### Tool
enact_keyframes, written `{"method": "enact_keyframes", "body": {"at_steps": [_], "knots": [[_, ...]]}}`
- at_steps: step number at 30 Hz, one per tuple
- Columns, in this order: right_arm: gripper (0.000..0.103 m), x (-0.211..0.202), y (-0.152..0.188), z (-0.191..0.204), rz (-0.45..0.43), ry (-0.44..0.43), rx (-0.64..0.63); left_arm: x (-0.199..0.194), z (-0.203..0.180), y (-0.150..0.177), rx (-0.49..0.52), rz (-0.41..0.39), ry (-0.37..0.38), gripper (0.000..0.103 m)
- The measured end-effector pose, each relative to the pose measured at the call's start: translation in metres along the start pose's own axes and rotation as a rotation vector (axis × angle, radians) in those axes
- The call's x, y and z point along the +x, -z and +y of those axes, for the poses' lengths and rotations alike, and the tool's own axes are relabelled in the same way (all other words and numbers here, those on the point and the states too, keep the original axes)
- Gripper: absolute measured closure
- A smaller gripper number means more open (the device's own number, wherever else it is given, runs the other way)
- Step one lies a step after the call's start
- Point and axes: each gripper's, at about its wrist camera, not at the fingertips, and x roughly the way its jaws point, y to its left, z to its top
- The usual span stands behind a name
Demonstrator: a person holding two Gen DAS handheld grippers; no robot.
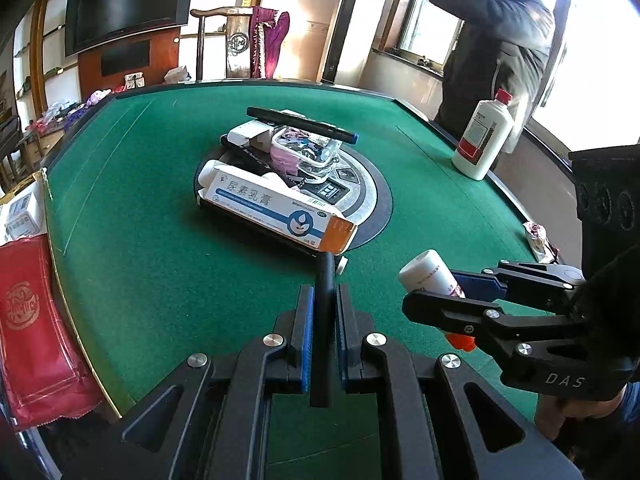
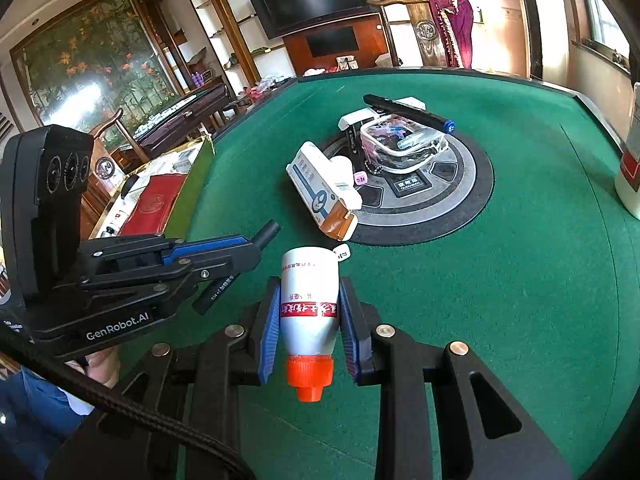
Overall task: Organize objects
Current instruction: 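Lift the white bottle and black pen off the table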
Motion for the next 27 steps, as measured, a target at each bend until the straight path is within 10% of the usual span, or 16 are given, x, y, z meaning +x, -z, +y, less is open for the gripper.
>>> {"method": "enact_keyframes", "body": {"at_steps": [27], "knots": [[0.078,0.0009,0.0028,0.0013,0.014,0.001,-0.003,0.0002,-0.0004,0.0012,0.0,0.009,-0.004,0.095]]}}
